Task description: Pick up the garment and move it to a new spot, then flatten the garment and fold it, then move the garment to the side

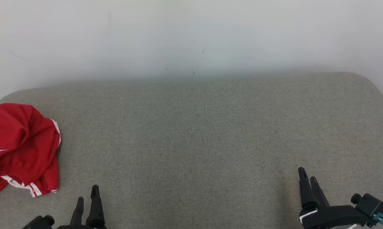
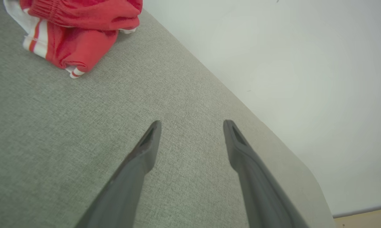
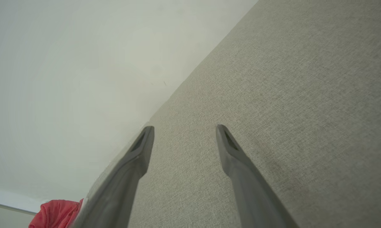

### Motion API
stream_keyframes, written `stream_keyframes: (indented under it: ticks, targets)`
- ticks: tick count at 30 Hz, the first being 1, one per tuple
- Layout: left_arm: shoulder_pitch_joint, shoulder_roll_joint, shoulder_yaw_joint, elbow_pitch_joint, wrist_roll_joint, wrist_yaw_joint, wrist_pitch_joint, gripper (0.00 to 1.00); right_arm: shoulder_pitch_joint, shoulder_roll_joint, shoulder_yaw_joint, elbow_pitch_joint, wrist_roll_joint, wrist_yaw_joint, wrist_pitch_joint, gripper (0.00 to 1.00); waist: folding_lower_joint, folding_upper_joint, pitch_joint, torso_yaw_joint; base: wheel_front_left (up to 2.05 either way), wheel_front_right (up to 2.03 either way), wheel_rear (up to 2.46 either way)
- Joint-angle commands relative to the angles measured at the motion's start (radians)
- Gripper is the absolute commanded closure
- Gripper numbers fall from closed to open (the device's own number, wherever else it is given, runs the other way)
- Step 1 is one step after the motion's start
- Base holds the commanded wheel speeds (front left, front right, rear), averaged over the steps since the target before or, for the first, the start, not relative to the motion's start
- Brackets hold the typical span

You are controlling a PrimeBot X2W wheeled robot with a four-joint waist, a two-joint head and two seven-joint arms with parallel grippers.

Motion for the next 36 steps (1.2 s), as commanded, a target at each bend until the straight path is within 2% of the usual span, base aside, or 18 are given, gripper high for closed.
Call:
stream_keyframes:
  ticks: [1,21,36]
  targets:
    - [0.0,0.007,-0.006,-0.018,0.041,0.007,-0.012,0.0,0.0,-0.009,0.005,-0.008,-0.036,-0.001,-0.013,0.0,0.0,0.0,0.0,0.0,0.0,0.0,0.0]
    - [0.023,0.008,-0.025,-0.028,0.298,0.049,-0.072,0.0,0.01,-0.01,0.005,0.011,-0.315,-0.001,-0.072,0.0,0.0,0.0,0.003,-0.002,0.0,0.0,0.0]
    - [0.039,0.009,-0.038,-0.03,0.463,0.061,-0.109,0.0,0.024,-0.013,0.012,0.011,-0.481,-0.001,-0.109,0.0,0.0,0.0,-0.001,-0.003,0.0,0.0,0.0]
